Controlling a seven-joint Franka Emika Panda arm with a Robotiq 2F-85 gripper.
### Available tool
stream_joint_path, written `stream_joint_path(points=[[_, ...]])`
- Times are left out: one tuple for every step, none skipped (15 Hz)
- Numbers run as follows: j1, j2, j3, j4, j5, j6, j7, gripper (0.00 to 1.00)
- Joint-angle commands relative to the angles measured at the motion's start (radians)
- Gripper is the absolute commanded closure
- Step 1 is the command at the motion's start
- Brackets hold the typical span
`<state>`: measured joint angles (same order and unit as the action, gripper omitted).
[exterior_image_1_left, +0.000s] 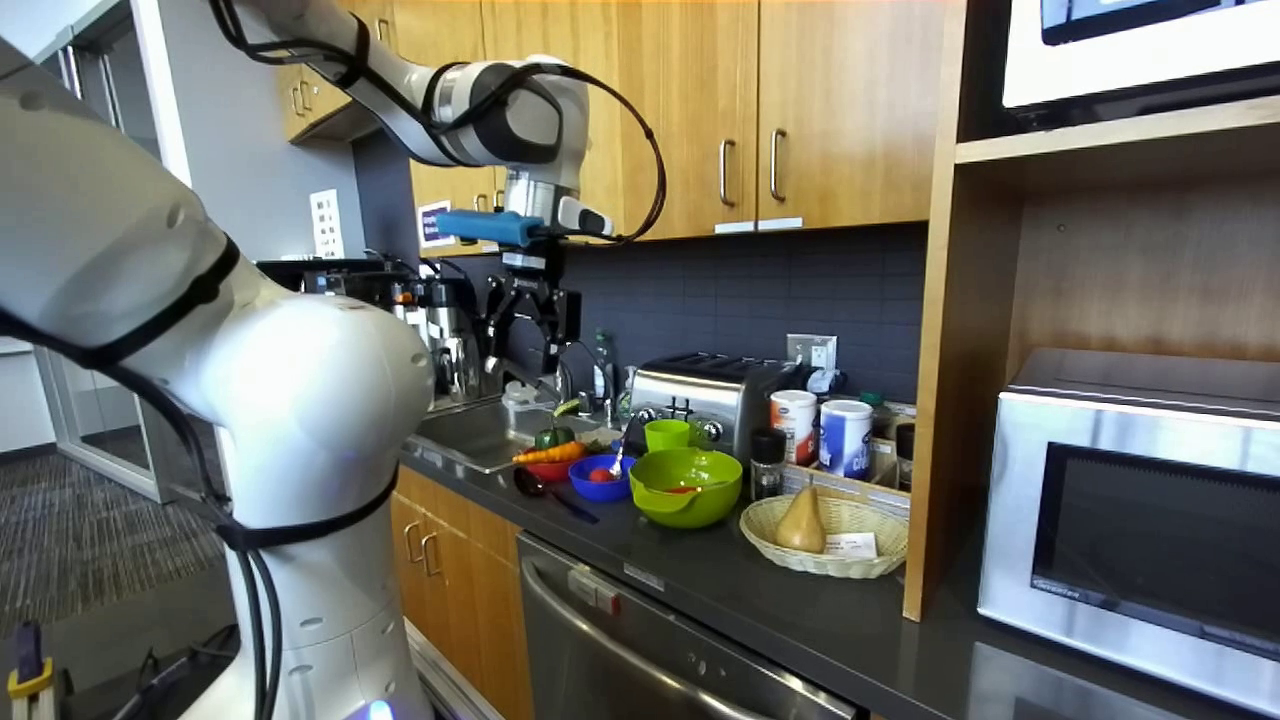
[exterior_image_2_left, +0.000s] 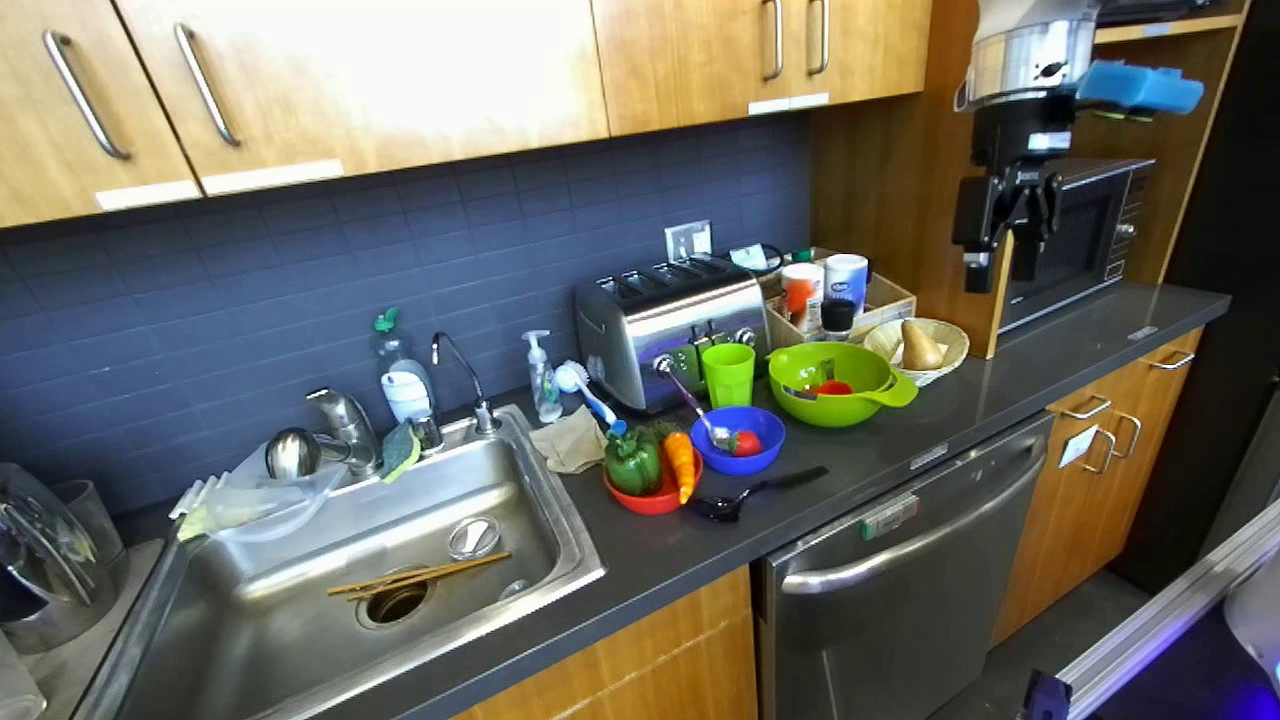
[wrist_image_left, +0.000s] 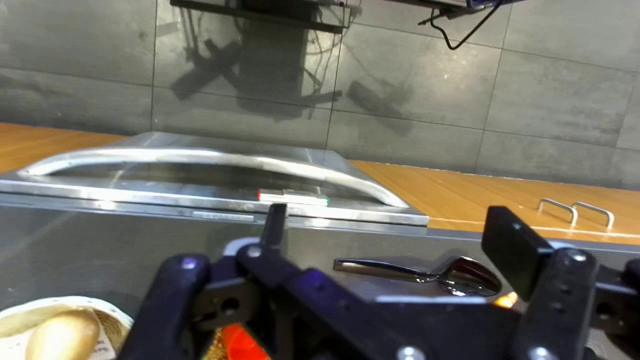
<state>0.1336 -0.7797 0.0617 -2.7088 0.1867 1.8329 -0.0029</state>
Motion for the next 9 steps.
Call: stream_joint_path(points=[[0.058,0.106,0.025,0.043,0.031,0.116,-0.075,0.0],[0.068,0.134,0.024,0.052,0.028,0.154,-0.096,0.0],[0.075,0.168,0.016,0.064,0.017,0.191,-0.129,0.0],[0.075,0.197,0.014,0.071,0.008,0.238,-0.145,0.0],[0.074,0.229,0.009,0.082,0.0,0.273,-0.167,0.0],[0.071,0.272,0.001,0.099,-0.006,0.307,-0.194,0.0],[0.066,0.31,-0.009,0.118,-0.018,0.323,-0.225,0.0],[0.058,0.348,-0.02,0.14,-0.034,0.337,-0.252,0.0],[0.052,0.393,-0.038,0.169,-0.043,0.347,-0.286,0.0]])
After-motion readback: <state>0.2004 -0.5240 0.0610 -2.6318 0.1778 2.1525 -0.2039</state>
